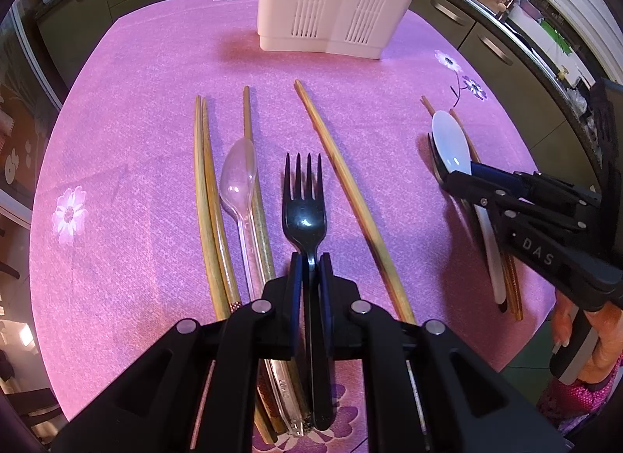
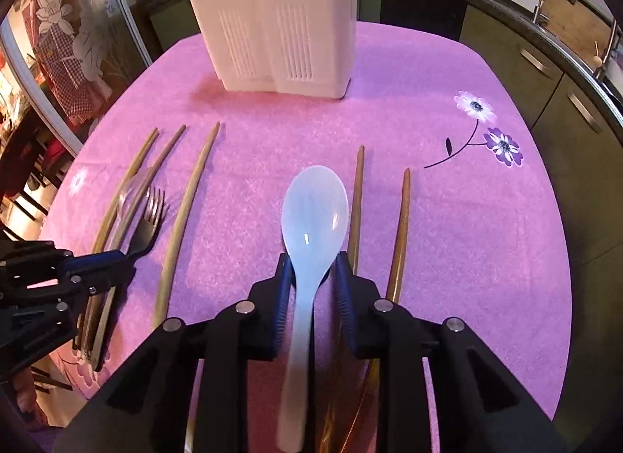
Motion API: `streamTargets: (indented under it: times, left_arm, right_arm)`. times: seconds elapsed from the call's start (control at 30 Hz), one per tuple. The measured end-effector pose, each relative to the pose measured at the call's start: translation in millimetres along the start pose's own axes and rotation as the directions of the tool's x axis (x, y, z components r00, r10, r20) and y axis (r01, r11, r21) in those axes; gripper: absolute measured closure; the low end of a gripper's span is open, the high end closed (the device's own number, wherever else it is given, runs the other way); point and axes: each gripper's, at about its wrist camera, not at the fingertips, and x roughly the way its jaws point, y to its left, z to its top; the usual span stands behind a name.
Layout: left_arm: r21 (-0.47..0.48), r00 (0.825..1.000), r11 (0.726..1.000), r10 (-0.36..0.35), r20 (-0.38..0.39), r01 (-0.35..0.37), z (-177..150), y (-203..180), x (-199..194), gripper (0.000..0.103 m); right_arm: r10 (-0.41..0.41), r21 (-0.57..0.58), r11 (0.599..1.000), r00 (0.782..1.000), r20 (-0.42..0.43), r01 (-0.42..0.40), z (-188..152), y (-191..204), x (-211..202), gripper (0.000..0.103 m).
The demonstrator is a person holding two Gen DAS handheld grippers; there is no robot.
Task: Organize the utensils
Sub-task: 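Lift the white spoon with the right tool toward the caddy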
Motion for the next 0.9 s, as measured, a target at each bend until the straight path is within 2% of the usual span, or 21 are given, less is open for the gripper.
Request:
streamTargets:
  times: [0.3,0.47,0.67,0.9]
  left_arm:
    - [-0.002,1.000,1.000,-0.009,0.014,0.009,-1.5,3.7,-3.6,0.094]
    - [0.007,1.000,1.000,-0.001,0.004,0.001,-0.7,-1.3,-2.3,0.094]
    - [0.007,1.000,1.000,0.004,0.000,-0.004,1.7,-3.8,-0.8,0.094]
    - [0.015,1.000,1.000,0.005,-0.004,-0.005,5.4,-4.8,2.2,0.094]
  right_arm:
    - [0.064,0.049,0.996,0.993,0.103,-0.069,2.2,-10.4,-23.6,0.082]
    - [0.052,0.023,0.998,0.997,0.058,-0.053,2.6,-4.1,-9.5,0.082]
    - [0.076,-0.019,0.997,0.995,0.066,-0.075,8.5,15.0,-2.0,0.082]
    - [0.064,-0.056,0.996,0.998,0.029,-0.063,16.8,29.3,14.6,0.081]
